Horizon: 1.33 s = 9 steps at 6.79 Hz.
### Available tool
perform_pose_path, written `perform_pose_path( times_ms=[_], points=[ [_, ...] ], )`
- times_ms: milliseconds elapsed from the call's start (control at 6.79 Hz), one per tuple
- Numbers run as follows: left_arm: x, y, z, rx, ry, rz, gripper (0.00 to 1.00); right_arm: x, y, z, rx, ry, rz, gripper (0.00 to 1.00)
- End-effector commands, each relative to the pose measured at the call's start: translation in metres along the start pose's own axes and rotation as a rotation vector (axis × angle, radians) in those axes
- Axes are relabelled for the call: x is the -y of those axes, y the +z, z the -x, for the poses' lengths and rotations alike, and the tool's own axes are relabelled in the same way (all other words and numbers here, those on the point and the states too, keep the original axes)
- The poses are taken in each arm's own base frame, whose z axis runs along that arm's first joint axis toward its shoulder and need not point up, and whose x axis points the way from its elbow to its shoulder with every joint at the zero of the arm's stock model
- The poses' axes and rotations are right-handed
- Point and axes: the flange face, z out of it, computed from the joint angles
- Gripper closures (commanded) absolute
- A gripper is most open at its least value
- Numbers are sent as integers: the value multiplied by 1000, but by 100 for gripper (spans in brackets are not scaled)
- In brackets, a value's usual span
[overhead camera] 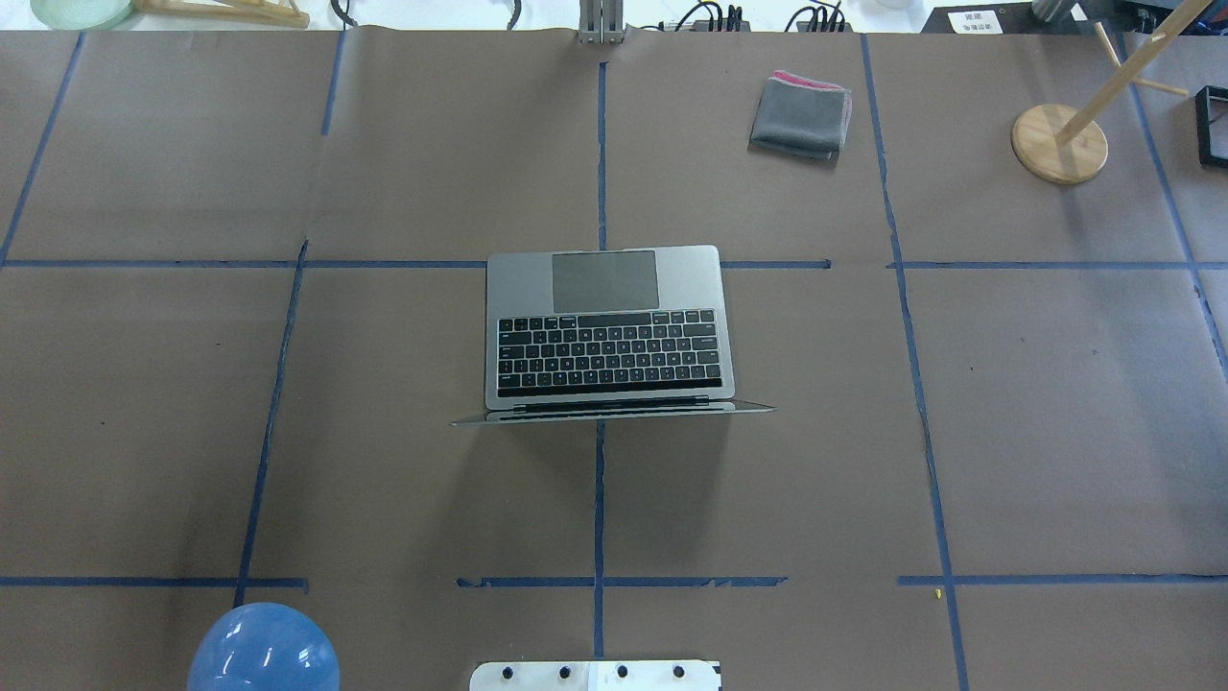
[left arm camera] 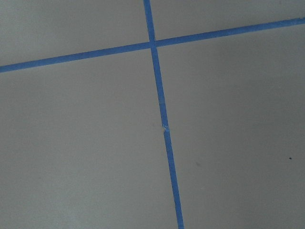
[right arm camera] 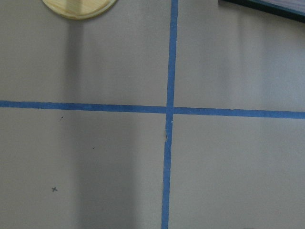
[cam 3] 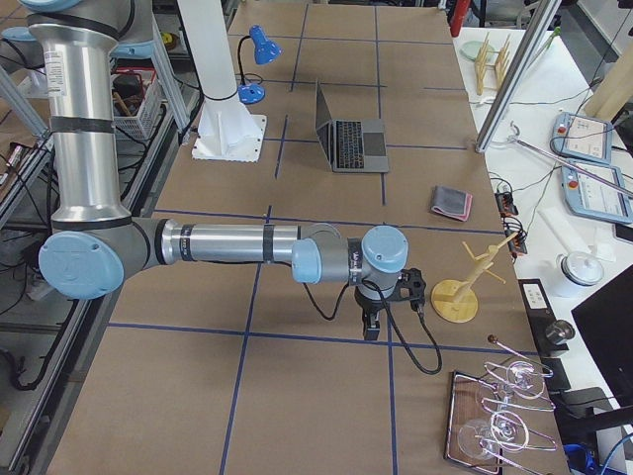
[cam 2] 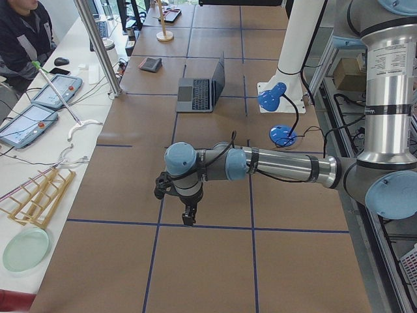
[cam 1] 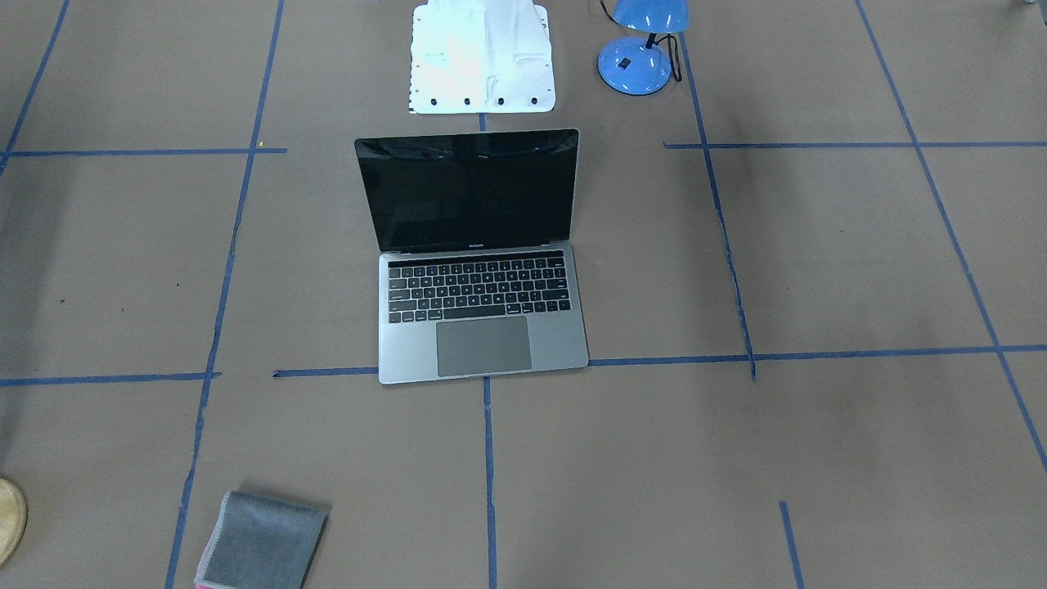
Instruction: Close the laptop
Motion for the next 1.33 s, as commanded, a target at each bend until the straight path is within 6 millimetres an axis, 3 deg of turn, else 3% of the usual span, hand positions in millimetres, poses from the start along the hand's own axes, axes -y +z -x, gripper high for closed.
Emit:
perform_pose_path(
  times_ms=[0,442,589,737,884,1179],
  points=[
    [-3,3,2,2,2,6,0,0,1,0,0,0,1,0],
    [1,0,0,6,18,-12,0,1,-3,4,0,-13,-8,0],
    [25,-15,-13,12,61,-58,1,4,-7,7,0,-40,-41,0],
    [65,-41,-30,39,154,-150,1,7,-10,11,2,-70,-80,0],
    [72,-48,-35,46,167,-167,0,9,-11,15,6,-57,-85,0],
    [82,-60,-47,36,116,-205,1,16,-15,53,29,-23,-126,0]
  ],
)
